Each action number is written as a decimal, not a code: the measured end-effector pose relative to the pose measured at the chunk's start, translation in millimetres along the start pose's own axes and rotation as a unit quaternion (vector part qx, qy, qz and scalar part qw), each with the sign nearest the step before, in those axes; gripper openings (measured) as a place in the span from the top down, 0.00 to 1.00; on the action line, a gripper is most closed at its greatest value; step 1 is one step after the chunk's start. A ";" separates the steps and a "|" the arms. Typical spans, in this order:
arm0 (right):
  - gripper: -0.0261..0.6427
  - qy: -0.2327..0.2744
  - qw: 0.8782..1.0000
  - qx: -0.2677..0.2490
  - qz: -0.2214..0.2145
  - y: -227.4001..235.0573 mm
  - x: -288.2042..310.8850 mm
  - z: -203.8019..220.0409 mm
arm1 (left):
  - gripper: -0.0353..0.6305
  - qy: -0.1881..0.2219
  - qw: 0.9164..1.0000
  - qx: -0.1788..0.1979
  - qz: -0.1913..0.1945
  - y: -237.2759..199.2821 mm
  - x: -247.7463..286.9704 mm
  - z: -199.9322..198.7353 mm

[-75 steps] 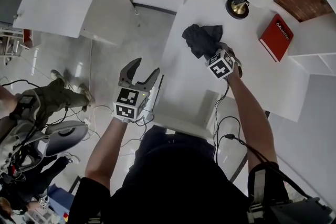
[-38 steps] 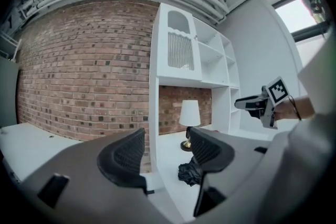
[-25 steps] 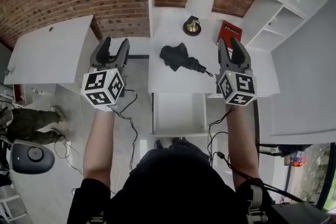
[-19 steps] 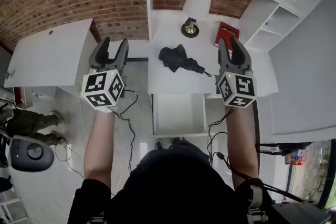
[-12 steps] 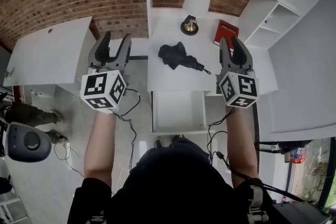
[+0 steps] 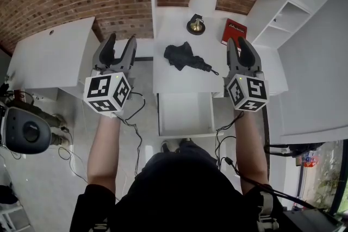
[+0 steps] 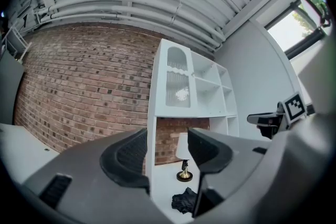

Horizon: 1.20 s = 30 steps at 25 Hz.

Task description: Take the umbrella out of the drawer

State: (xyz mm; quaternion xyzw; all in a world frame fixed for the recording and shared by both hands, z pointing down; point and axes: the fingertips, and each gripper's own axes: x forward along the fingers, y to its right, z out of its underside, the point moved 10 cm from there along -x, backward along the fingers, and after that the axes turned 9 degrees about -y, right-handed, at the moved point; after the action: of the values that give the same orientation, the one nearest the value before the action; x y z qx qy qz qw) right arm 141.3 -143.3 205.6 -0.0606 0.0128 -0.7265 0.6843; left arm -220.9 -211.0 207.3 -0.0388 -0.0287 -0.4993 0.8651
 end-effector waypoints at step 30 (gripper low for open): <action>0.84 -0.008 1.000 0.021 -0.012 2.5 -7.2 8.4 | 0.60 -0.010 1.000 -0.005 -0.006 8.9 -7.0 13.3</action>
State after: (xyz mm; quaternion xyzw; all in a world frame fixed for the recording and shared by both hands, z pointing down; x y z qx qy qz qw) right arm 145.1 -135.8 213.2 -0.0524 -0.0090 -0.7341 0.6770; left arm -216.8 -199.2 219.6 -0.0485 -0.0354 -0.5044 0.8614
